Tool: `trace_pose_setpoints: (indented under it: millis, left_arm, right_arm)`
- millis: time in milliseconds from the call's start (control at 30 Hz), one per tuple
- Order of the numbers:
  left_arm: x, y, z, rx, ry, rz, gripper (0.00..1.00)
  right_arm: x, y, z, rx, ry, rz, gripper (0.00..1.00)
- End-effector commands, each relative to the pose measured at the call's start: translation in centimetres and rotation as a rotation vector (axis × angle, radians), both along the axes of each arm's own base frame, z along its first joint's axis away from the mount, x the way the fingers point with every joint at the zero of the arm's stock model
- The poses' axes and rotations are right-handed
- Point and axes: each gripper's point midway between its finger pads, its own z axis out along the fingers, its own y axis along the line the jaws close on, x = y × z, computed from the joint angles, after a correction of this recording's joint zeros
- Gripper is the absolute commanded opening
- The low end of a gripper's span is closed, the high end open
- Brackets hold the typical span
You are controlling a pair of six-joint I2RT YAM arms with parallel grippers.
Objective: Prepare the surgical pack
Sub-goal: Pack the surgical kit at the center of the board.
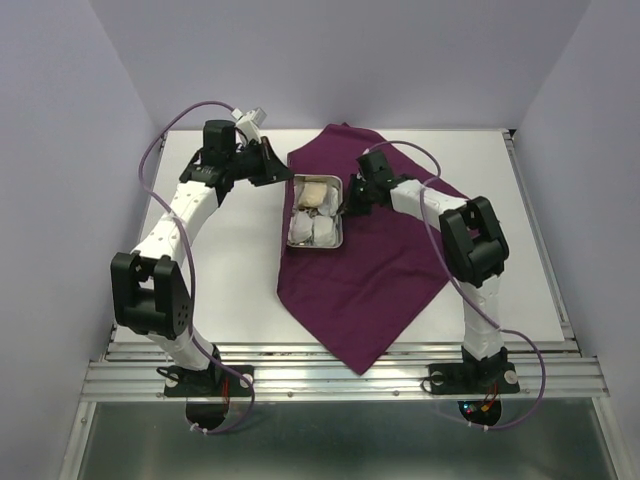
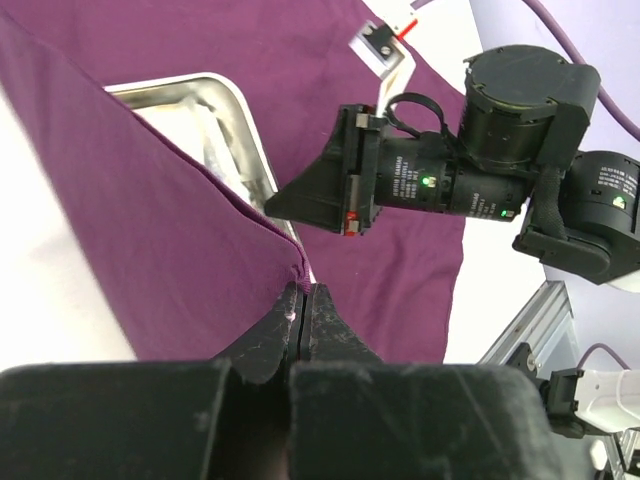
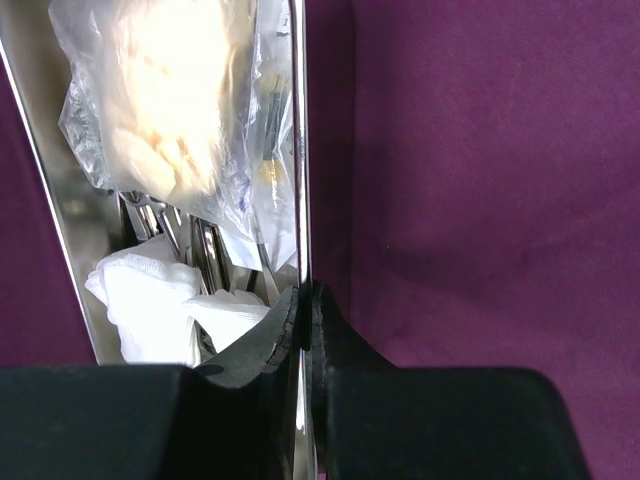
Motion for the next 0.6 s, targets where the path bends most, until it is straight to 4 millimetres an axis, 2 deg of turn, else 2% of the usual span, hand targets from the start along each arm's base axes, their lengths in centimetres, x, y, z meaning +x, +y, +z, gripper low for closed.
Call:
trace_pose_setpoints:
  millis: [0, 267, 300, 333, 400, 433, 467, 567]
  left_arm:
    - [0.6, -2.3, 3.3, -0.045, -0.088, -0.048, 0.00]
    - [1.3, -4.8, 1.7, -0.058, -0.045, -0.072, 0.00]
    - [1.3, -5.2, 1.5, -0.056, -0.041, -0.075, 0.00]
    - [1.6, -5.3, 1.0, -0.052, -0.034, -0.072, 0.00]
    - [1.7, -5.6, 0.3, -0.046, -0.020, -0.075, 0.00]
    - [1.9, -5.7, 0.0, -0.042, -0.018, -0.075, 0.00]
    - [2.1, -5.9, -0.5, -0.038, -0.008, -0.075, 0.00]
    - [2.6, -6.5, -1.7, -0.024, 0.009, -0.078, 0.00]
  right_arm:
    - [2.1, 2.9, 3.5, 0.100, -0.130, 0.102, 0.01]
    - [2.4, 3.8, 3.4, 0.106, -0.138, 0.175, 0.01]
    - [2.3, 3.7, 3.4, 0.102, -0.139, 0.173, 0.06]
    - [2.3, 3.5, 4.1, 0.100, -0.153, 0.168, 0.22]
    - [2.3, 2.7, 4.3, 0.068, -0.170, 0.138, 0.35]
    - [2.3, 2.4, 5.5, 0.066, -0.192, 0.127, 0.44]
    - [1.9, 1.9, 5.3, 0.054, -0.188, 0.117, 0.61]
    - [2.4, -1.0, 6.0, 0.026, -0.200, 0.038, 0.74]
